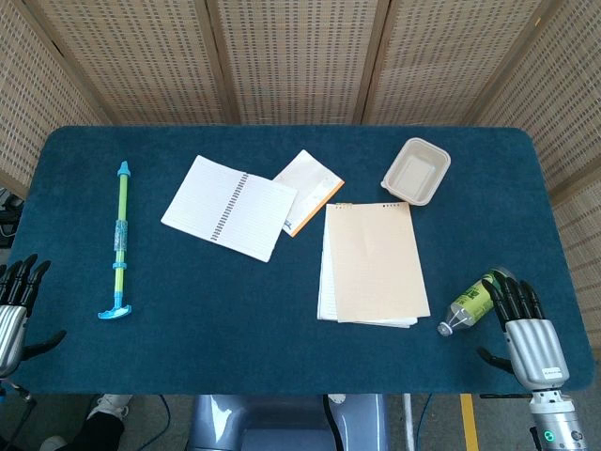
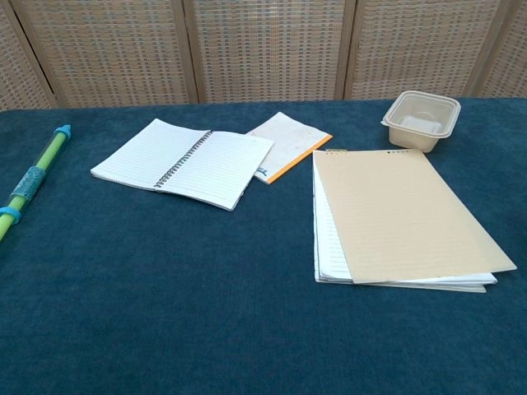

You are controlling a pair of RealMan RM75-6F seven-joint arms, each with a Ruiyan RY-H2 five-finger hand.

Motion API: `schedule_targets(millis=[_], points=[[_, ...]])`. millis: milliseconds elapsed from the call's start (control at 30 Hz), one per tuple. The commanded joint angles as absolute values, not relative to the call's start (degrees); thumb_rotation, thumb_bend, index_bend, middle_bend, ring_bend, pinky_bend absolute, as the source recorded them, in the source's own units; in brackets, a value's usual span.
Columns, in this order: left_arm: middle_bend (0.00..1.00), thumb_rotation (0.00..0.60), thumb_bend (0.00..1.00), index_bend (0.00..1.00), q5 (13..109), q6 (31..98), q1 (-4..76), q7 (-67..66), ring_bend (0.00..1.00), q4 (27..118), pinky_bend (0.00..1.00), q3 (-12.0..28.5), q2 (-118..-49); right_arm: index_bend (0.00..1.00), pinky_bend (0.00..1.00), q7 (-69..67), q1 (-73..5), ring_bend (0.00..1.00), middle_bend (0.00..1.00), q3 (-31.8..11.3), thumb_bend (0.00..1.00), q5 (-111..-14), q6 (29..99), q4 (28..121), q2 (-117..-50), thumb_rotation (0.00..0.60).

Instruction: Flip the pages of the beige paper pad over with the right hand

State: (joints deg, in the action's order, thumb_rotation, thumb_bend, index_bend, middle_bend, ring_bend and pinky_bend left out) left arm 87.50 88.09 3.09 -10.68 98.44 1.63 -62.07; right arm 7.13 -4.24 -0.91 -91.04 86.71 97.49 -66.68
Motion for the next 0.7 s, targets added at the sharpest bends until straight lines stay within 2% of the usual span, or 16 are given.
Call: schedule_targets(millis=[33, 700], points=[[0.00, 0.600, 0.03, 0.00, 87.69, 88.21, 3.07, -10.66, 0.00, 98.48, 0.00, 1.60, -62.04, 0.00, 0.00, 7.12, -4.17, 0.00, 0.00, -0.87, 0.21, -91.43, 86.98, 97.38, -66.75, 0.600], [0.00, 0.600, 0.04, 0.00, 87.97, 87.78, 3.17, -10.97, 0.00, 98.94, 0.00, 1.35, -61.96, 0.00, 0.00, 6.68, -3.95, 0.00, 0.00, -0.42, 0.21, -92.61, 87.02, 97.71, -66.77, 0.600]])
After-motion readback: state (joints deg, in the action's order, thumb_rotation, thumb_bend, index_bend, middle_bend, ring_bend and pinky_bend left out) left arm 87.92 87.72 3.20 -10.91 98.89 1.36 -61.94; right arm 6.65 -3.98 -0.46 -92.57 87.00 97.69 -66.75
